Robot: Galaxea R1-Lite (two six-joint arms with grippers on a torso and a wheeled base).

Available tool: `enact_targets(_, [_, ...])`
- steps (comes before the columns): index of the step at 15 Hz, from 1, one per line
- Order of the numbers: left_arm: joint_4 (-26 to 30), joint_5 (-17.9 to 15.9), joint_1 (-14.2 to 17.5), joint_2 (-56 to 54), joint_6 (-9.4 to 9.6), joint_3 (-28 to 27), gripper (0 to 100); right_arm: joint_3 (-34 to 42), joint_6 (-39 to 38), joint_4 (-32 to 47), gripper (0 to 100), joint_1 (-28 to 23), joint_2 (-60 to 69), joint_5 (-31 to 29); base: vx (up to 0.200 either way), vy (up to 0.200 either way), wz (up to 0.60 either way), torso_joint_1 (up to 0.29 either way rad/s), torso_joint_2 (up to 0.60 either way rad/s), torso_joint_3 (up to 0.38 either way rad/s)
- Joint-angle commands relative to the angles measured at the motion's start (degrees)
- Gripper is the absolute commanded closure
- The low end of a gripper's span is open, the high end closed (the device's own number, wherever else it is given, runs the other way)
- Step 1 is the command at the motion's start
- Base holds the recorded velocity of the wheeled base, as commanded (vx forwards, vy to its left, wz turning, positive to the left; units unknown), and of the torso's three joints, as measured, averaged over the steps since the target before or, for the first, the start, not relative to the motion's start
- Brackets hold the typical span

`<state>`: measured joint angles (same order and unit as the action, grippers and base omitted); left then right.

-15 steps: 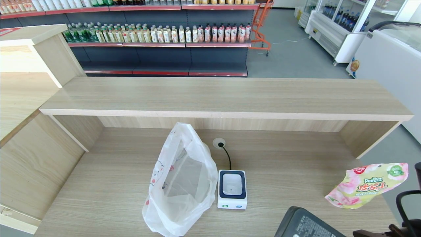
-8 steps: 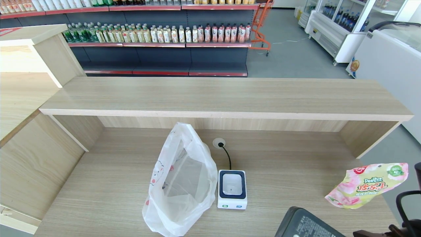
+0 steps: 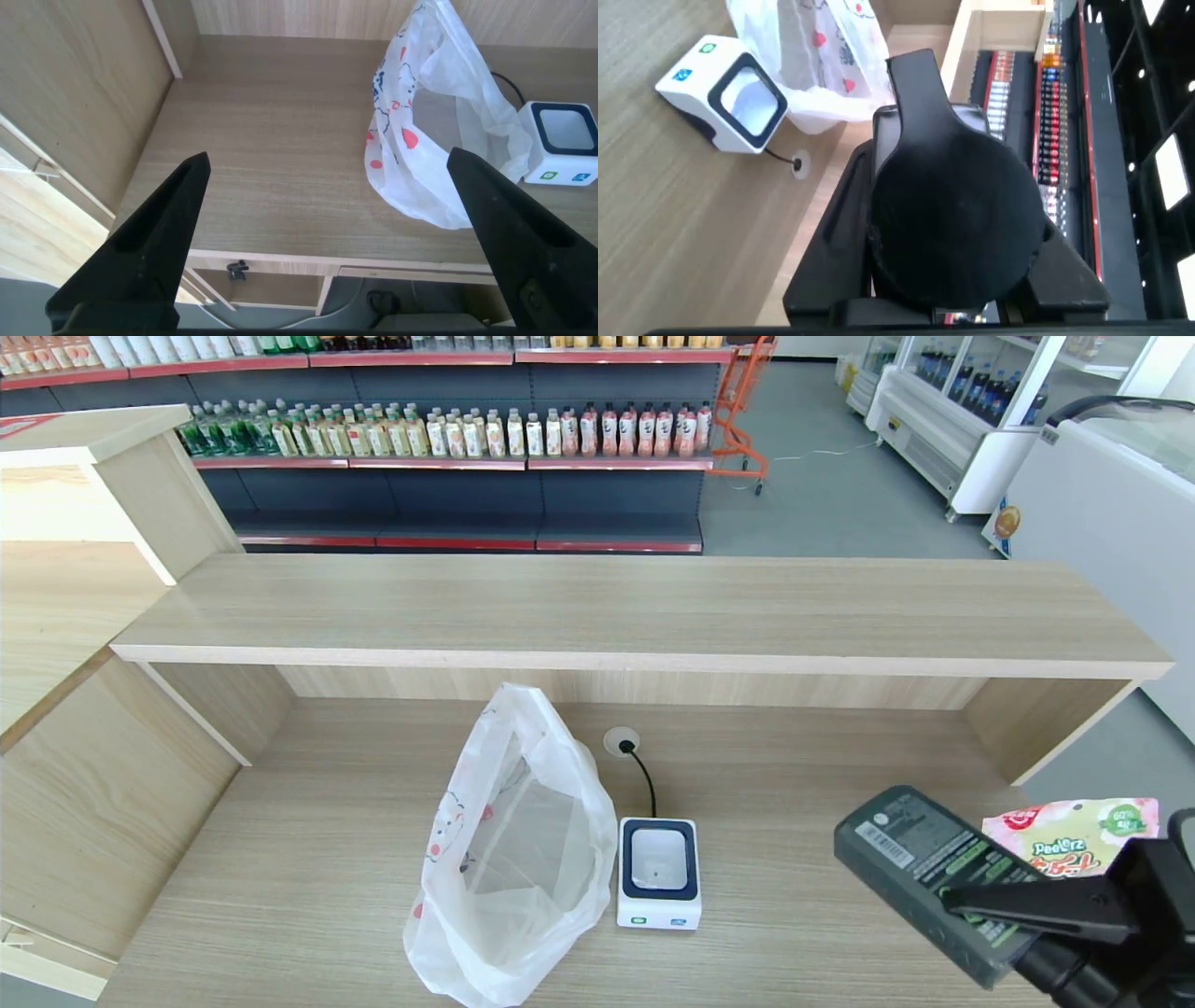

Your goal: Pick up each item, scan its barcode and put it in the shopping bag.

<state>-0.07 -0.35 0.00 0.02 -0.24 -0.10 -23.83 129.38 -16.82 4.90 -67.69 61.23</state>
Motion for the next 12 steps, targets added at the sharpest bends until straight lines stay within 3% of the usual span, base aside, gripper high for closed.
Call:
enact_targets(1, [-0.01, 0.00, 0.00, -0.02, -0.02, 0.01, 0, -5.87, -3.34, -0.49, 100, 0.11, 2.13, -1.91, 0.000, 0.000, 0.00, 0.000, 0.00, 0.000])
enact_targets(3, [-0.01, 0.00, 0.00, -0.02, -0.02, 0.01, 0, -6.49, -2.90, 4.96, 100, 1.25, 1.16, 1.78, 0.000, 0.000, 0.00, 0.000, 0.00, 0.000])
enact_targets(5, [-0.01, 0.00, 0.00, -0.02, -0.02, 0.01, 0, -8.77, 0.96, 27.63, 100, 2.92, 1.07, 7.67, 0.000, 0.000, 0.00, 0.000, 0.00, 0.000])
enact_targets(7, [-0.01, 0.00, 0.00, -0.02, -0.02, 0.01, 0, -10.44, 2.19, 41.43, 100, 0.11, 0.11, 7.50, 0.000, 0.000, 0.00, 0.000, 0.00, 0.000])
enact_targets(8, [-0.01, 0.00, 0.00, -0.02, -0.02, 0.01, 0, -10.80, 0.61, 41.87, 100, -3.93, -0.07, 6.71, 0.000, 0.000, 0.00, 0.000, 0.00, 0.000])
enact_targets(9, [-0.01, 0.00, 0.00, -0.02, -0.02, 0.01, 0, -9.48, -5.19, 42.40, 100, -8.15, 0.02, 4.77, 0.000, 0.000, 0.00, 0.000, 0.00, 0.000])
enact_targets(10, [-0.01, 0.00, 0.00, -0.02, -0.02, 0.01, 0, -8.25, -12.40, 42.84, 100, -9.03, 0.55, 2.40, 0.000, 0.000, 0.00, 0.000, 0.00, 0.000])
enact_targets(11, [-0.01, 0.00, 0.00, -0.02, -0.02, 0.01, 0, -8.34, -28.92, 42.66, 100, -9.21, 2.13, -2.08, 0.000, 0.000, 0.00, 0.000, 0.00, 0.000])
enact_targets(12, [-0.01, 0.00, 0.00, -0.02, -0.02, 0.01, 0, -8.86, -39.64, 42.66, 100, -8.86, 1.51, -2.26, 0.000, 0.000, 0.00, 0.000, 0.00, 0.000])
